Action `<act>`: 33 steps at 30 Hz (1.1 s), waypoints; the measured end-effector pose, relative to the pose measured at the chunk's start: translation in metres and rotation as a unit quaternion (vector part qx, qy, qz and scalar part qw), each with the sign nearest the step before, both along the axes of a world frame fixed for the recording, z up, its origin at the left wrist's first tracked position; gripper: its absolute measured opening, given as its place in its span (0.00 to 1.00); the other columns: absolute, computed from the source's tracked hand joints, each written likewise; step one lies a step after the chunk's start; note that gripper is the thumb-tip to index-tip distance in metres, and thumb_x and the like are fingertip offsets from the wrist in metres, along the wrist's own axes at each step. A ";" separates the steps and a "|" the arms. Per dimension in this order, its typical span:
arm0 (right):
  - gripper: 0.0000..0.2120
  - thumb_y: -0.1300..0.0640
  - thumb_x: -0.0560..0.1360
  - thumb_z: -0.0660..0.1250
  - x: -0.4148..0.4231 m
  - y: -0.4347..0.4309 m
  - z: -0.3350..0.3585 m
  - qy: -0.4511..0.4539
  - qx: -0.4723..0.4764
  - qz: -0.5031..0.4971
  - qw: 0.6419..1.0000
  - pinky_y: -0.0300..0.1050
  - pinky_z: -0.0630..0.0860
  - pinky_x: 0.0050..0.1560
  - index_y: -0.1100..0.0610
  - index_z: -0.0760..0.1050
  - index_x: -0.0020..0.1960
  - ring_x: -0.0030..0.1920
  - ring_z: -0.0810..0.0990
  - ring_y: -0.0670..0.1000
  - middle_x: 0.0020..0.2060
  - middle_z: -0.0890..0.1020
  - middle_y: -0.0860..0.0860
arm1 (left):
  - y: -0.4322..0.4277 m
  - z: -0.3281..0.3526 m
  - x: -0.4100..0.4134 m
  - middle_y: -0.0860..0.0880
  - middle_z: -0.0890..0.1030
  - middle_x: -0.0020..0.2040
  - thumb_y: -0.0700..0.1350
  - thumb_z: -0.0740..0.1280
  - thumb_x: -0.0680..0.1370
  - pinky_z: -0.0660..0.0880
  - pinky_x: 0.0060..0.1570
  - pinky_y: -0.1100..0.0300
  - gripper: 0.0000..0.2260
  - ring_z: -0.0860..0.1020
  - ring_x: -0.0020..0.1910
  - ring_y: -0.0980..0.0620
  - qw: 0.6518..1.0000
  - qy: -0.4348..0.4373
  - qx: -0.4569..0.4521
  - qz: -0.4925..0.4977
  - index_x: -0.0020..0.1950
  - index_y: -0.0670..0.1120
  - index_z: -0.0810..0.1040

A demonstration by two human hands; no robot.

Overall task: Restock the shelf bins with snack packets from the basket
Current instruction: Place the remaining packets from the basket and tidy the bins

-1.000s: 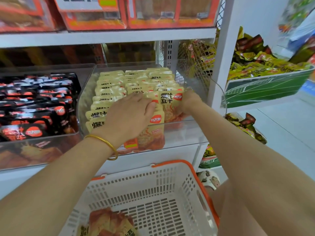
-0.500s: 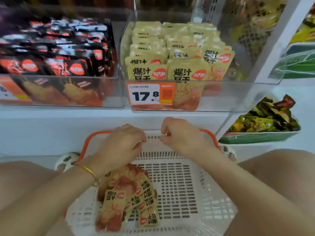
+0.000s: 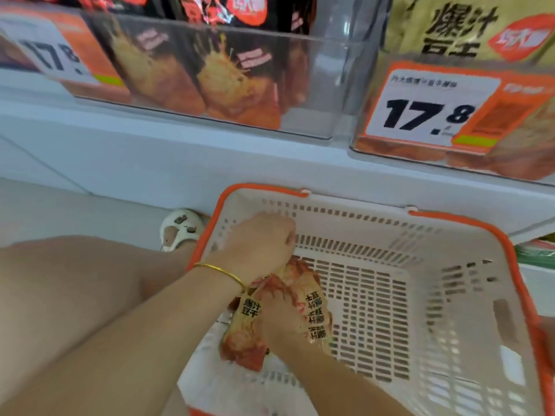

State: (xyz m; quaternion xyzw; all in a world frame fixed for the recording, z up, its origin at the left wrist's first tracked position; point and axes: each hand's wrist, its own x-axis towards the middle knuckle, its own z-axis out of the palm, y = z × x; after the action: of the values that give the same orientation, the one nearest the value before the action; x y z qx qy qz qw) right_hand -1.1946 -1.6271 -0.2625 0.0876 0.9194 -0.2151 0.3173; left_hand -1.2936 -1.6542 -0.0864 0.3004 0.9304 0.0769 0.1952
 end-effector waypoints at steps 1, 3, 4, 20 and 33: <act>0.22 0.59 0.76 0.60 -0.002 0.002 0.002 0.007 -0.019 -0.018 1.000 0.50 0.71 0.63 0.58 0.65 0.69 0.66 0.67 0.57 0.65 0.69 0.56 | 0.000 -0.001 0.000 0.48 0.79 0.53 0.44 0.56 0.79 0.73 0.45 0.55 0.12 0.74 0.48 0.49 1.000 -0.013 0.006 0.005 0.55 0.48 0.78; 0.19 0.62 0.74 0.64 -0.009 0.014 0.013 -0.010 -0.117 -0.066 0.991 0.47 0.74 0.60 0.59 0.72 0.64 0.62 0.73 0.54 0.61 0.75 0.54 | 0.001 -0.002 0.000 0.48 0.78 0.54 0.43 0.56 0.79 0.74 0.49 0.52 0.11 0.75 0.50 0.47 0.999 -0.038 0.006 0.014 0.56 0.48 0.77; 0.14 0.62 0.73 0.66 -0.012 0.024 0.020 -0.012 -0.160 -0.087 0.983 0.44 0.75 0.56 0.59 0.76 0.59 0.57 0.76 0.52 0.55 0.78 0.52 | 0.001 -0.003 0.000 0.48 0.78 0.55 0.43 0.56 0.79 0.74 0.50 0.52 0.10 0.75 0.51 0.47 0.999 -0.048 -0.001 0.016 0.55 0.48 0.76; 0.14 0.65 0.71 0.72 0.045 0.200 0.264 0.183 -0.399 -0.312 0.842 0.45 0.80 0.48 0.57 0.78 0.55 0.46 0.84 0.50 0.46 0.85 0.51 | 0.076 0.109 0.033 0.52 0.73 0.35 0.43 0.68 0.77 0.72 0.37 0.63 0.04 0.74 0.34 0.54 0.952 -0.113 0.284 -0.025 0.42 0.47 0.75; 0.11 0.65 0.66 0.71 0.012 0.324 0.414 0.549 -0.136 -0.424 0.707 0.59 0.81 0.43 0.59 0.77 0.48 0.44 0.83 0.57 0.43 0.83 0.55 | 0.182 0.229 0.021 0.42 0.77 0.61 0.54 0.53 0.77 0.69 0.61 0.47 0.22 0.73 0.61 0.42 0.919 0.272 0.242 -0.155 0.62 0.43 0.76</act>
State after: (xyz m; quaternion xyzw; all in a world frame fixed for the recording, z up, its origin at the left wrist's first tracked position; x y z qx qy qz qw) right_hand -1.1828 -1.3034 0.1512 0.2905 0.7580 -0.4601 -0.3595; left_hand -1.2723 -1.4719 0.1426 0.4881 0.8426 0.1838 -0.1343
